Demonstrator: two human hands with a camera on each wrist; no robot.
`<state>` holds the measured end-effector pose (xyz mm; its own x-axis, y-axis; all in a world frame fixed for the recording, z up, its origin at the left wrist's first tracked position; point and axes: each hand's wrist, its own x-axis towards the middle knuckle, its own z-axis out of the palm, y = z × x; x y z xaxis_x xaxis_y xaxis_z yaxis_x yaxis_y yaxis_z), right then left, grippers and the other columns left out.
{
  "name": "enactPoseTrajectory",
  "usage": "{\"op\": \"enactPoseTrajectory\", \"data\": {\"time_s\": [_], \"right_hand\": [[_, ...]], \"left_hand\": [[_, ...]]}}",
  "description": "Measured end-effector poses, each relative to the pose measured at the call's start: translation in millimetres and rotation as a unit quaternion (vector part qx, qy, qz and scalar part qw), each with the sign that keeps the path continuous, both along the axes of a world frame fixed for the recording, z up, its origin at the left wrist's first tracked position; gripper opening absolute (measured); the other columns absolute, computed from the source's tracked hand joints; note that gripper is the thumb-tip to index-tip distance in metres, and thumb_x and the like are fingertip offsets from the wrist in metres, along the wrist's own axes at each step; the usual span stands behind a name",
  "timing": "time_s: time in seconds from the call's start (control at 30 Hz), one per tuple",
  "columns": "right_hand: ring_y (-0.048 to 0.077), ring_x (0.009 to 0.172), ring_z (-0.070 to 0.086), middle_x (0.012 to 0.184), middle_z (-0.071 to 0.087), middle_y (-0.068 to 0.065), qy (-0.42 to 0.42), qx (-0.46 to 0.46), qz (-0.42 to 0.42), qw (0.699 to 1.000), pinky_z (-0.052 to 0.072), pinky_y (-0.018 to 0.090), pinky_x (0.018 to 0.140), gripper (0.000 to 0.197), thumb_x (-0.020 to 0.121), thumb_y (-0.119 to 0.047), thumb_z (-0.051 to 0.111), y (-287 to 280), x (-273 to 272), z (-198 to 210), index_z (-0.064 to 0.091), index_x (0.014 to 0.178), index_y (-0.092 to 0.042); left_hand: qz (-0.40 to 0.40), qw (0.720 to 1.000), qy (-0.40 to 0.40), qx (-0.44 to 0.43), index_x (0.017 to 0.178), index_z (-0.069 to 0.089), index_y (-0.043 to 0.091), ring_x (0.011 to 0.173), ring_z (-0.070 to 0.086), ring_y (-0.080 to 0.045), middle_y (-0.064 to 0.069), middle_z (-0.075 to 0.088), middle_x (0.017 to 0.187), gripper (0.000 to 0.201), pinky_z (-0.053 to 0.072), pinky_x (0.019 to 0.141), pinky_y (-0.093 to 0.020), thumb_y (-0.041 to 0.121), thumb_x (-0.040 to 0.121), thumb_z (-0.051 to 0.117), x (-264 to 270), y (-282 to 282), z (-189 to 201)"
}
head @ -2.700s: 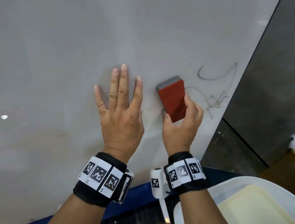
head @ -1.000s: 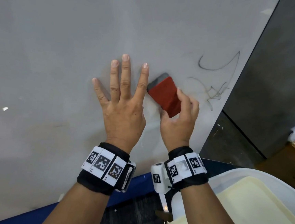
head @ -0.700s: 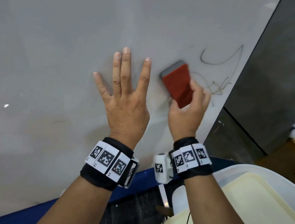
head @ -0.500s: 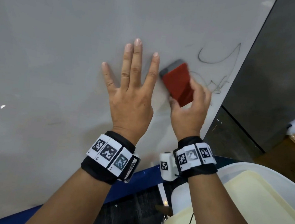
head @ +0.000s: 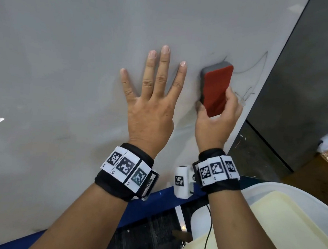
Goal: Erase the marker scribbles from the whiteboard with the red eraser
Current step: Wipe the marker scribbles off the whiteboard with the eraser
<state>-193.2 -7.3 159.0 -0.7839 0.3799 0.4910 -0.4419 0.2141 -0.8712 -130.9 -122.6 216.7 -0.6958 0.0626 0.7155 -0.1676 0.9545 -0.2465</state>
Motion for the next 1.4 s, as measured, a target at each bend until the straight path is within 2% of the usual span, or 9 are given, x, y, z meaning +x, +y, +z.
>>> {"op": "enactPoseTrajectory", "data": {"time_s": [0.2, 0.33, 0.47, 0.57, 0.7, 0.9, 1.1, 1.27, 1.4], "right_hand": [[0.025, 0.116, 0.050, 0.124, 0.047, 0.005, 0.043, 0.113, 0.057, 0.991, 0.052, 0.042, 0.095, 0.068, 0.073, -0.011, 0.082, -13, 18, -12, 0.053, 0.134, -0.017], [0.023, 0.120, 0.049, 0.127, 0.047, 0.006, 0.024, 0.053, 0.020, 0.998, 0.051, 0.041, 0.098, 0.070, 0.071, -0.011, 0.083, -6, 4, 2, 0.054, 0.135, -0.014], [0.024, 0.115, 0.051, 0.123, 0.047, 0.005, 0.036, 0.077, 0.056, 0.995, 0.053, 0.041, 0.094, 0.065, 0.075, -0.020, 0.081, -14, 16, -4, 0.054, 0.135, -0.015], [0.025, 0.112, 0.052, 0.119, 0.049, 0.004, 0.048, 0.112, 0.065, 0.990, 0.052, 0.043, 0.092, 0.065, 0.072, -0.022, 0.082, -6, 8, -3, 0.056, 0.132, -0.017], [0.024, 0.117, 0.051, 0.125, 0.048, 0.005, 0.049, 0.107, 0.050, 0.992, 0.051, 0.041, 0.096, 0.069, 0.073, -0.023, 0.084, 1, 0, 3, 0.054, 0.135, -0.016], [0.017, 0.117, 0.055, 0.125, 0.045, 0.002, 0.000, -0.024, -0.021, 0.999, 0.051, 0.033, 0.100, 0.076, 0.080, -0.023, 0.080, 4, -12, 23, 0.045, 0.146, -0.013], [0.022, 0.115, 0.051, 0.122, 0.049, 0.008, 0.060, 0.094, 0.013, 0.994, 0.048, 0.026, 0.095, 0.077, 0.076, -0.024, 0.080, -10, 9, 12, 0.047, 0.144, -0.011], [0.011, 0.113, 0.051, 0.121, 0.042, -0.004, -0.038, -0.022, -0.044, 0.998, 0.044, 0.019, 0.100, 0.076, 0.082, -0.028, 0.077, 14, -20, 28, 0.043, 0.148, -0.014], [0.021, 0.114, 0.052, 0.122, 0.049, 0.006, 0.026, 0.075, 0.008, 0.997, 0.048, 0.026, 0.096, 0.077, 0.079, -0.022, 0.080, -12, 12, 4, 0.045, 0.146, -0.012]], "left_hand": [[-0.012, 0.999, 0.023, 0.023, 0.156, 0.022, 0.022, 0.151, 0.011, -0.032, -0.017, 0.013, 0.163, 0.082, 0.007, 0.113, -0.069, -0.001, 0.083, 0.052, 1, 8, 2], [-0.024, 0.999, 0.027, 0.018, 0.156, 0.022, 0.017, 0.151, 0.012, -0.033, -0.019, 0.014, 0.162, 0.080, 0.011, 0.115, -0.067, -0.004, 0.084, 0.049, -1, 11, 8], [-0.023, 1.000, 0.003, -0.003, 0.157, 0.014, 0.014, 0.151, 0.010, -0.031, -0.017, 0.010, 0.163, 0.074, 0.009, 0.114, -0.067, 0.002, 0.086, 0.032, -6, 16, 18], [-0.016, 1.000, 0.007, -0.015, 0.158, 0.009, 0.015, 0.152, 0.008, -0.029, -0.015, 0.008, 0.164, 0.083, 0.005, 0.114, -0.066, 0.001, 0.085, 0.047, -10, 14, 17], [-0.010, 1.000, 0.005, -0.021, 0.158, 0.006, 0.014, 0.152, 0.006, -0.027, -0.013, 0.006, 0.164, 0.099, 0.005, 0.115, -0.064, 0.014, 0.082, 0.070, -11, 10, 15], [-0.001, 0.999, 0.004, -0.032, 0.157, 0.002, 0.012, 0.152, 0.005, -0.026, -0.010, 0.004, 0.165, 0.104, 0.002, 0.116, -0.061, 0.015, 0.081, 0.073, -11, 8, 13], [0.003, 0.999, 0.022, -0.026, 0.157, 0.006, 0.008, 0.152, 0.008, -0.025, -0.010, 0.008, 0.165, 0.092, 0.009, 0.117, -0.062, 0.012, 0.085, 0.062, -12, 12, 11], [0.005, 1.000, 0.005, -0.019, 0.157, 0.002, 0.009, 0.152, 0.003, -0.027, -0.011, 0.002, 0.165, 0.104, 0.000, 0.116, -0.062, 0.013, 0.079, 0.071, -13, 12, 11], [0.004, 1.000, 0.008, -0.022, 0.157, 0.005, 0.009, 0.152, 0.006, -0.028, -0.012, 0.005, 0.165, 0.096, 0.002, 0.115, -0.063, 0.018, 0.083, 0.066, -13, 13, 10]]}}
